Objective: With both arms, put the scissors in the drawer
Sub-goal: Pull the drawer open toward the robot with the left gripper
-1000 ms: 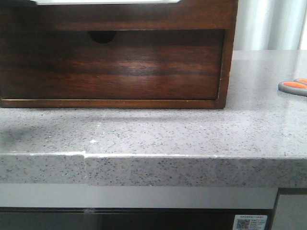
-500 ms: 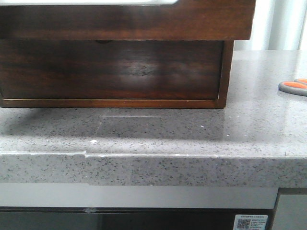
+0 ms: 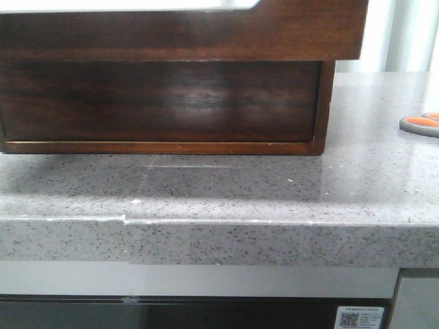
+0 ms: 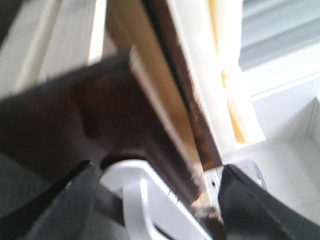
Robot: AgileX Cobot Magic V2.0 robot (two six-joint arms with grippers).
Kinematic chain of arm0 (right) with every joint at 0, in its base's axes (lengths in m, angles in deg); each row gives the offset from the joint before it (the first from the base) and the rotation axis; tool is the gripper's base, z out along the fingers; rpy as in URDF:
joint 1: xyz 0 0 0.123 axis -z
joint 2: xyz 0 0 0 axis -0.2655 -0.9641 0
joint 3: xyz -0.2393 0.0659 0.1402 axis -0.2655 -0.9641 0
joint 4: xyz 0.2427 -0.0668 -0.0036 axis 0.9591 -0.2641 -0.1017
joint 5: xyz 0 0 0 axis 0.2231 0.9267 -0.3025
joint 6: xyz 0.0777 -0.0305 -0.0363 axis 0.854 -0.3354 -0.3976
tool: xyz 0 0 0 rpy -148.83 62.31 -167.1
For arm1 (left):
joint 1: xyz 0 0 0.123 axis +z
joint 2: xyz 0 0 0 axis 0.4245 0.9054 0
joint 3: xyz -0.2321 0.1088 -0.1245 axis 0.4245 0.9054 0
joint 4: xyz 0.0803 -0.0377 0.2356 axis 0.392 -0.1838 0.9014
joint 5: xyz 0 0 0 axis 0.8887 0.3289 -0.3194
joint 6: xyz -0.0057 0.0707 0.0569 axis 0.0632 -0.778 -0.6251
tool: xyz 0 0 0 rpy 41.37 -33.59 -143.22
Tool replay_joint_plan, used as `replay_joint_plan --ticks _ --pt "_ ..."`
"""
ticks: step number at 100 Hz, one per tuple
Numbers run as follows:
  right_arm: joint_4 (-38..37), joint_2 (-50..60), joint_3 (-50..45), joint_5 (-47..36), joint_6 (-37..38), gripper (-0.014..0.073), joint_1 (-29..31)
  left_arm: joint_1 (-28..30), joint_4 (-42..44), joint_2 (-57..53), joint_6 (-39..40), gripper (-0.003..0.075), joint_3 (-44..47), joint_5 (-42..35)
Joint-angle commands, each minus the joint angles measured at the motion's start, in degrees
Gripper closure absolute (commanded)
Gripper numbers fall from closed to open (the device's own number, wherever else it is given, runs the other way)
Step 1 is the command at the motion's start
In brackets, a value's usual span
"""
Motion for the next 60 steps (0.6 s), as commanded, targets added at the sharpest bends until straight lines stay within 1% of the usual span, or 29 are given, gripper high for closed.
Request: replay_joint_plan --ticks 1,6,11,13,18,21,34,49,56,60 --pt "0.3 -1.0 1.7 -4.1 -0.5 0.0123 0.2 -0.3 1.5 -4.3 -0.9 0.0356 -1.6 -1.9" --pt "0.1 -1.0 1.7 -4.3 -0.5 0.0123 0.2 -0.3 4.6 -7.3 -0.9 0.0436 -1.6 -2.2" --pt "-0.8 -1.1 1.9 -4.7 -0.5 0.0123 0.2 -0.3 8.1 -9.8 -1.0 0.0547 -1.6 -2.4" --pt "-1.3 -1.3 2.0 -4.7 -0.5 0.0123 0.2 -0.3 9.8 -10.8 -1.0 0.0577 -1.7 -2.4" --pt "-3.2 -2.1 2.5 -4.4 -0.5 0.0123 0.2 -0.3 14.1 -13.0 -1.0 0.0693 -1.9 -2.4" --pt "-4.5 -3.0 3.3 -3.9 -0.5 0.0123 0.2 -0.3 17.4 -14.1 -1.2 0.0741 -2.1 -2.0" --pt "-10.2 -10.5 8.1 0.3 -0.5 0.0123 0.2 -0.3 30.1 -17.6 -1.3 0.0739 -4.3 0.8" --pt "-14.5 -21.9 15.5 5.6 -0.4 0.0123 0.2 -0.3 47.3 -17.9 -1.3 0.0739 -8.6 8.8" --pt "-15.3 -27.9 18.8 8.0 -0.4 0.0123 0.2 -0.3 52.8 -17.9 -1.3 0.0739 -10.4 11.7" --pt "-15.6 -31.3 20.4 9.0 -0.4 0.0123 0.2 -0.3 54.6 -17.9 -1.3 0.0739 -11.2 12.5"
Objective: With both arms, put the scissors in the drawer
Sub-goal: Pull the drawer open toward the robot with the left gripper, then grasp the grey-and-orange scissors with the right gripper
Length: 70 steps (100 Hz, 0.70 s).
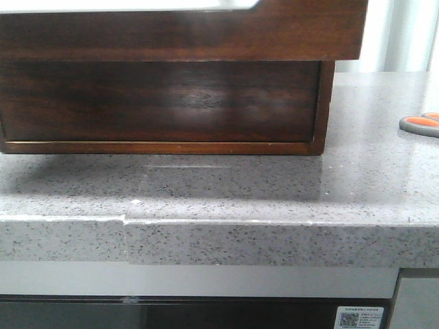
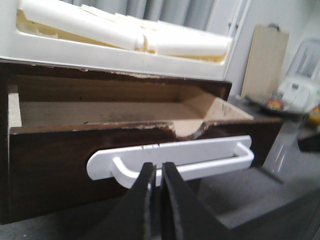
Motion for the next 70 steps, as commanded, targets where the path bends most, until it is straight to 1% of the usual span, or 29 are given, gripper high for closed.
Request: replay_joint_plan --ticks 1,12,23,43,61,70 --pt "-1.6 -7.1 5.7 -0.4 -0.4 0.0123 0.2 -0.3 5.5 0.6 -0.2 0.0739 -3.5 1.1" --pt "-3.8 -16.2 10.4 0.4 -0.4 0.0123 0.2 -0.3 6.3 0.6 -0.2 0.0739 -4.0 1.2" --pt "-8.2 -23.9 14.6 0.7 0.7 0.0123 0.2 -0.3 6.2 0.6 -0.2 0.0739 -4.1 1.2" --pt "-15.8 -33.0 19.8 -0.1 1.1 0.0123 0.2 -0.3 5.7 0.6 -0.2 0.0739 -4.1 1.2" --pt "-16.4 -38.6 20.0 -0.8 1.2 0.0123 1.4 -0.3 3.2 0.6 -0.2 0.0739 -4.1 1.2" --pt "-16.4 -40.6 20.0 -1.1 2.7 0.0123 2.1 -0.3 2.9 0.6 -0.2 0.0739 -4.1 1.3"
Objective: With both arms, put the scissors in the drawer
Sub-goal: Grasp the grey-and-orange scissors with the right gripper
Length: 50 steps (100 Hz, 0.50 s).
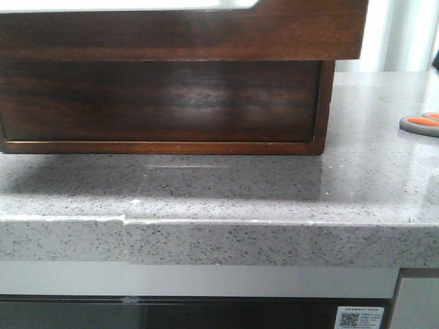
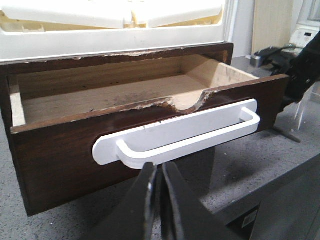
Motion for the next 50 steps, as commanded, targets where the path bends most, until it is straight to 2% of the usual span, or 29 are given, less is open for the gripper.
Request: replay_joint_plan --ticks 1,33,42,50 --pt "-1.0 -0.3 2.0 -2.9 1.1 0.0123 1.1 -0.3 -3.1 0.6 0.0 0.0739 -1.8 -2.8" --pt "2.8 -5.4 2.0 -4.8 1.4 0.014 1.9 -0.3 -3.1 0.6 0.0 0.0739 -1.8 -2.5" --pt "5.0 -6.7 2.0 -3.8 1.4 0.024 1.9 -0.3 -3.1 0.6 0.0 0.0739 -1.8 -2.2" --pt "6.0 -7.3 1.9 -2.7 1.4 0.0418 1.9 -0.3 -3.1 0.6 0.0 0.0739 -1.8 -1.1"
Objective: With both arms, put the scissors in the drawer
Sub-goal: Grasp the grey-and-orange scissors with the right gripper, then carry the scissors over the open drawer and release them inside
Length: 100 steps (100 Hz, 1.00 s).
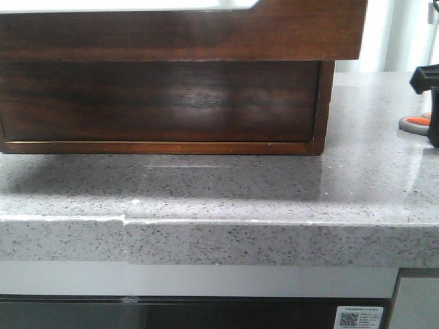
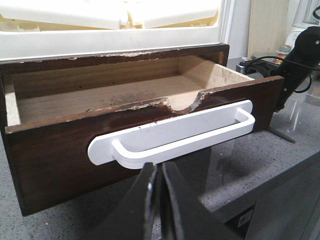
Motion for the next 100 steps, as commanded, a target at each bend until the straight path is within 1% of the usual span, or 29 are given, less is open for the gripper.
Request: replay_joint_plan --ticks 1,2,4,9,10,26,40,54,62,73,81,92,100 --pt "1.4 -0.3 0.4 2.3 -0.1 0.0436 0.4 -0.3 -2.7 0.6 0.0 0.0739 -1.8 -1.8" --pt "1.5 -0.3 0.4 2.4 -0.1 0.0472 0.4 -0.3 -2.7 0.6 0.0 0.0739 -1.8 -1.5" --pt "1.5 -0.3 0.4 2.7 -0.1 0.051 0.4 -0.3 -2.7 0.6 0.0 0.0739 -1.8 -1.3" --pt "1.5 -0.3 0.4 3.5 -0.1 0.0658 0.4 -0.3 -2.7 0.6 0.0 0.0739 -1.8 -0.9" --pt "1.5 -0.3 0.4 3.6 -0.1 0.0676 0.4 -0.3 -2.7 0.6 0.0 0.0739 -1.8 -0.9" --pt "1.9 1.5 0.4 4.1 -0.1 0.0666 0.4 -0.3 -2.7 0.6 0.0 0.0739 -1.8 -0.9" --pt "4.9 9.2 0.4 1.5 -0.1 0.0666 -0.5 -0.3 -2.7 0.6 0.0 0.0739 -1.8 -0.7" --pt "5.2 21.2 1.4 -4.5 -0.1 0.0666 -4.5 -0.3 -2.7 0.6 0.0 0.0739 -1.8 -0.7" --pt "5.2 28.1 3.0 -9.2 -0.1 0.0666 -7.2 -0.3 -2.7 0.6 0.0 0.0739 -1.8 -0.7" --pt "5.2 34.7 5.9 -15.6 -0.6 0.0666 -11.6 -0.3 -2.7 0.6 0.0 0.0739 -1.8 -0.7" --pt "5.2 37.2 8.9 -17.9 -4.0 0.0666 -15.6 -0.3 -2.7 0.6 0.0 0.0739 -1.8 -0.7" --pt "5.2 36.9 14.1 -17.3 -10.0 0.0666 -21.7 -0.3 -2.7 0.6 0.0 0.0739 -1.8 -0.7" --pt "5.2 35.1 17.6 -15.7 -17.2 0.0666 -26.9 -0.3 -2.7 0.6 0.0 0.0739 -1.8 -0.7"
